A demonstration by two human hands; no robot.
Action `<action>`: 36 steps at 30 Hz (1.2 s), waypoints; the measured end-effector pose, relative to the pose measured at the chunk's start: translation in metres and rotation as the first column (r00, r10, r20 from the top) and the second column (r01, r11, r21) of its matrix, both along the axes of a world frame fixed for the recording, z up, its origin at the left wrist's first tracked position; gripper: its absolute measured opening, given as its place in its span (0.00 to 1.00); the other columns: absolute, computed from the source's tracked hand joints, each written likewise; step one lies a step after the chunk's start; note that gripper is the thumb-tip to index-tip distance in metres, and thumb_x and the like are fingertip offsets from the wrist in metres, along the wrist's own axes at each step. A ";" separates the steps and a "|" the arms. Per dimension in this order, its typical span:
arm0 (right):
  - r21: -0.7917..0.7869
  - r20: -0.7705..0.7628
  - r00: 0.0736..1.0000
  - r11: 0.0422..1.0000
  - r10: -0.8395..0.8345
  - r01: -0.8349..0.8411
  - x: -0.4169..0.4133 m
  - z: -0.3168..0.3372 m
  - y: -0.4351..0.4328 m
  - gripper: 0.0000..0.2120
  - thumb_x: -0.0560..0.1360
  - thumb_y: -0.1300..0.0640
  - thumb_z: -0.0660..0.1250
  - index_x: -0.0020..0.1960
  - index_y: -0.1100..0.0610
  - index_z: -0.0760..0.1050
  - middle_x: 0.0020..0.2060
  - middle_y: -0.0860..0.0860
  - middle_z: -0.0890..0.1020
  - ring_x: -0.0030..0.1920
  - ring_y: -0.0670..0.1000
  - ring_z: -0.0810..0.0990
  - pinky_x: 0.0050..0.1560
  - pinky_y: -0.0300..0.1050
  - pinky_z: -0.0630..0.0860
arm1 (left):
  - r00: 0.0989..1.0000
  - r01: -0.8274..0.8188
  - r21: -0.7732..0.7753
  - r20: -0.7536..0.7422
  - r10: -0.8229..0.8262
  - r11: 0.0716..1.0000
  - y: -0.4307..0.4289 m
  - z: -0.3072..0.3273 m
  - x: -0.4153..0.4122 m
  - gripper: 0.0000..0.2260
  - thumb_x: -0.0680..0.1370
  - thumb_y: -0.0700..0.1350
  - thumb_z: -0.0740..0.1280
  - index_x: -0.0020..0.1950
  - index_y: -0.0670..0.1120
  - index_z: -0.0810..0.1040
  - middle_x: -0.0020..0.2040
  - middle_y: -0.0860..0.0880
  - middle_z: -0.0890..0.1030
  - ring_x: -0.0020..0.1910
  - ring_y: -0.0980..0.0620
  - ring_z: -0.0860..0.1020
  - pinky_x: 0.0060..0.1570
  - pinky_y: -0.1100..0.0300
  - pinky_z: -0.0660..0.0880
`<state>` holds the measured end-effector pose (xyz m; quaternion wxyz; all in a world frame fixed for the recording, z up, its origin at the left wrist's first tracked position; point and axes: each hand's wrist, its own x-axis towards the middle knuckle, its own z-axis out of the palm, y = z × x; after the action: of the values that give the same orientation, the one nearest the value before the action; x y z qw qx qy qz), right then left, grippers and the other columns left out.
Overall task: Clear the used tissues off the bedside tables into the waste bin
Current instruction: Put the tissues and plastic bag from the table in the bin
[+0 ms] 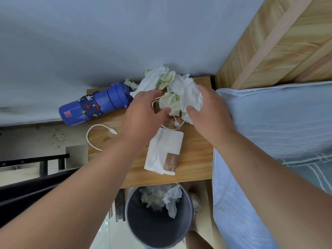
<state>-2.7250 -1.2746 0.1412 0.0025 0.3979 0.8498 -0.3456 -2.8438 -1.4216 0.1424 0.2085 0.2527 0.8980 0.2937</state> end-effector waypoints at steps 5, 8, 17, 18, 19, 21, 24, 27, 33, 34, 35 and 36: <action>-0.162 0.057 0.994 0.982 -0.093 0.101 -0.012 -0.028 0.002 0.52 0.77 0.53 0.77 0.85 0.58 0.43 0.83 0.59 0.59 0.80 0.58 0.63 0.75 0.51 0.67 | 0.987 0.148 -0.181 -0.041 -0.158 0.972 0.026 -0.025 -0.005 0.29 0.78 0.58 0.75 0.77 0.54 0.73 0.72 0.48 0.77 0.63 0.45 0.80 0.60 0.54 0.73; -0.024 0.049 0.995 0.996 -0.085 0.086 -0.011 -0.037 0.002 0.34 0.78 0.56 0.75 0.78 0.59 0.63 0.71 0.59 0.74 0.70 0.59 0.75 0.59 0.44 0.72 | 0.964 0.189 -0.308 -0.124 -0.237 0.932 0.030 -0.030 -0.003 0.23 0.78 0.59 0.72 0.71 0.52 0.76 0.60 0.47 0.79 0.55 0.42 0.80 0.48 0.53 0.70; 0.008 -0.187 0.971 0.988 -0.148 0.152 0.006 -0.010 -0.001 0.07 0.81 0.57 0.69 0.46 0.55 0.74 0.36 0.45 0.76 0.34 0.42 0.74 0.33 0.28 0.67 | 0.994 0.063 -0.120 -0.084 -0.073 0.991 0.016 -0.007 0.010 0.18 0.77 0.58 0.72 0.63 0.52 0.78 0.48 0.55 0.72 0.43 0.50 0.72 0.32 0.61 0.60; 0.002 -0.200 0.968 0.988 -0.151 0.154 0.009 -0.008 -0.003 0.08 0.81 0.57 0.68 0.44 0.55 0.74 0.35 0.45 0.75 0.35 0.46 0.77 0.33 0.31 0.68 | 0.996 0.046 -0.095 -0.068 -0.052 0.994 0.012 -0.004 0.012 0.16 0.77 0.58 0.72 0.60 0.52 0.78 0.47 0.55 0.73 0.43 0.50 0.73 0.33 0.61 0.61; -0.014 -0.201 0.968 0.989 -0.149 0.149 0.013 -0.005 -0.005 0.10 0.82 0.57 0.67 0.42 0.55 0.72 0.33 0.46 0.74 0.36 0.51 0.80 0.34 0.40 0.73 | 0.999 0.029 -0.069 -0.038 -0.032 0.997 0.008 -0.001 0.015 0.14 0.77 0.58 0.73 0.57 0.53 0.78 0.46 0.54 0.75 0.42 0.50 0.74 0.33 0.61 0.62; -0.062 -0.230 0.961 0.988 -0.153 0.142 0.020 -0.002 -0.012 0.08 0.82 0.58 0.66 0.45 0.58 0.74 0.33 0.50 0.75 0.38 0.60 0.84 0.38 0.57 0.81 | 1.000 0.007 -0.033 0.014 -0.007 0.999 -0.001 0.004 0.020 0.13 0.77 0.57 0.73 0.56 0.53 0.78 0.46 0.53 0.77 0.43 0.50 0.76 0.34 0.60 0.64; -0.156 -0.247 0.948 0.974 -0.200 0.164 0.031 0.006 -0.022 0.14 0.82 0.57 0.68 0.67 0.56 0.75 0.43 0.49 0.78 0.46 0.62 0.86 0.45 0.61 0.86 | 0.999 -0.011 -0.044 0.039 0.013 0.999 -0.013 0.011 0.027 0.12 0.77 0.57 0.74 0.56 0.53 0.78 0.48 0.52 0.79 0.45 0.50 0.78 0.35 0.58 0.69; -0.173 -0.275 0.927 0.962 -0.255 0.213 0.044 0.012 -0.031 0.09 0.81 0.56 0.70 0.60 0.54 0.77 0.48 0.50 0.83 0.45 0.57 0.86 0.45 0.59 0.86 | 0.996 -0.050 -0.024 0.076 0.051 0.998 -0.027 0.017 0.033 0.11 0.77 0.56 0.74 0.55 0.55 0.79 0.50 0.52 0.82 0.45 0.52 0.79 0.36 0.57 0.72; -0.221 -0.318 0.893 0.941 -0.318 0.256 0.068 0.023 -0.054 0.01 0.81 0.55 0.70 0.51 0.52 0.79 0.43 0.45 0.84 0.36 0.50 0.86 0.30 0.32 0.78 | 0.971 -0.183 0.088 0.170 0.166 0.979 -0.071 0.032 0.054 0.12 0.77 0.54 0.75 0.59 0.57 0.79 0.54 0.54 0.84 0.50 0.55 0.80 0.48 0.52 0.81; -0.237 -0.326 0.889 0.938 -0.322 0.252 0.073 0.027 -0.061 0.01 0.81 0.55 0.70 0.50 0.51 0.79 0.43 0.46 0.85 0.35 0.49 0.86 0.30 0.30 0.76 | 0.964 -0.209 0.120 0.193 0.184 0.970 -0.081 0.036 0.059 0.11 0.77 0.54 0.75 0.58 0.58 0.80 0.54 0.55 0.84 0.48 0.57 0.80 0.47 0.58 0.80; -0.241 -0.338 0.887 0.940 -0.315 0.242 0.077 0.031 -0.070 0.02 0.81 0.55 0.69 0.49 0.48 0.79 0.43 0.47 0.85 0.35 0.49 0.86 0.30 0.30 0.76 | 0.953 -0.244 0.155 0.220 0.207 0.957 -0.091 0.041 0.064 0.10 0.77 0.54 0.75 0.57 0.60 0.80 0.53 0.56 0.84 0.46 0.58 0.80 0.43 0.65 0.78; -0.253 -0.345 0.887 0.941 -0.307 0.227 0.083 0.035 -0.080 0.05 0.80 0.54 0.69 0.48 0.45 0.79 0.42 0.47 0.85 0.35 0.49 0.86 0.30 0.31 0.77 | 0.937 -0.290 0.192 0.258 0.237 0.938 -0.102 0.046 0.071 0.09 0.77 0.53 0.76 0.55 0.62 0.80 0.51 0.56 0.84 0.45 0.60 0.81 0.39 0.71 0.76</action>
<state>-2.6417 -1.3542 0.1767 -0.1685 0.4345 0.7306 -0.4989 -2.7732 -1.5238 0.1885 0.2400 0.1156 0.8540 0.4470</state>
